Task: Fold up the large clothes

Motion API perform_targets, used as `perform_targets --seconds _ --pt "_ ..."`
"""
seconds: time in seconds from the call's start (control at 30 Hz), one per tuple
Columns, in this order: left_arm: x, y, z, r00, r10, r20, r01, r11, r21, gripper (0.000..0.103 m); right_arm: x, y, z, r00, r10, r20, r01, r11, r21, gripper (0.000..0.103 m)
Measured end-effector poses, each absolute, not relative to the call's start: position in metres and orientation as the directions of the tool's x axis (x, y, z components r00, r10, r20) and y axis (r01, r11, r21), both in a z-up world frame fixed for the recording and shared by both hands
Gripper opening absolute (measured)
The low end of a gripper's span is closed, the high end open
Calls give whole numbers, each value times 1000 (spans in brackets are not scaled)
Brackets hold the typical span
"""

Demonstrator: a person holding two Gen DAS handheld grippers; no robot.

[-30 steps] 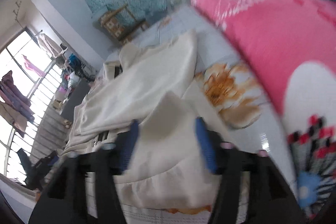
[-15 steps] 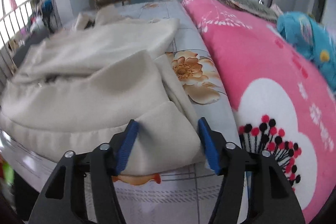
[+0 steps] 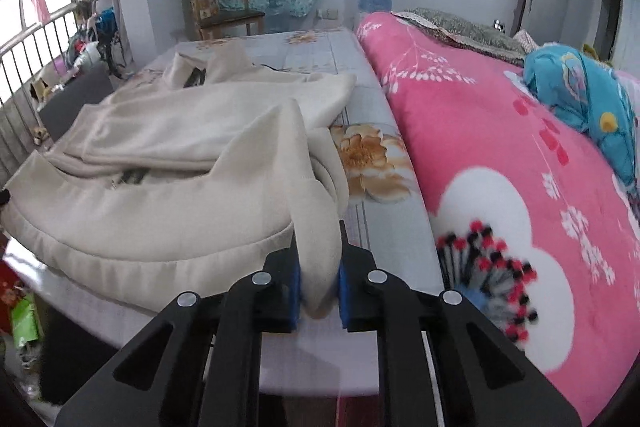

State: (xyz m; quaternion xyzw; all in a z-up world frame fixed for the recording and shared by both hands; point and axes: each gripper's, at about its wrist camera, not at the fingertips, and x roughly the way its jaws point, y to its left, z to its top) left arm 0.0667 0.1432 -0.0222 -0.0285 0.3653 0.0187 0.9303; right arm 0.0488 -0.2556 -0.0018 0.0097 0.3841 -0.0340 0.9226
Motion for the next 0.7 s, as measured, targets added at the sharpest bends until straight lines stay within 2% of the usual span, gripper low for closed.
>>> perform_targets --seconds 0.1,0.17,0.2,0.27,0.3,0.37,0.43,0.5,0.63,0.7 --pt "49 155 -27 707 -18 -707 -57 995 -83 10 26 -267 -5 680 2 -734 70 995 68 18" --pt "46 160 -41 682 -4 -731 -55 997 -57 15 21 -274 -18 644 11 -765 82 993 84 30" --pt "46 162 -47 671 31 -741 -73 997 -24 15 20 -277 -26 623 -29 -781 110 993 50 33" --pt "44 170 -46 679 45 -733 -94 995 -25 27 17 -280 -30 600 -70 -797 137 990 16 39" --pt "42 173 -42 694 41 -719 -98 994 -37 30 13 -281 -25 614 -68 -786 142 990 25 42" --pt "35 173 -28 740 15 -672 -83 994 -68 42 6 -281 -7 662 -92 -744 161 987 20 56" --pt "33 162 -16 777 -50 -628 -21 994 -105 44 3 -275 10 712 -88 -697 151 988 29 59" --pt "37 141 -13 773 -144 -618 66 987 -147 48 11 -259 18 732 -12 -681 80 994 69 60" --pt "56 81 -30 666 -365 -651 263 931 -253 49 33 -211 5 690 158 -707 -93 987 130 61" --pt "65 52 -44 620 -387 -682 302 921 -248 49 48 -180 -12 637 227 -736 -170 974 153 61"
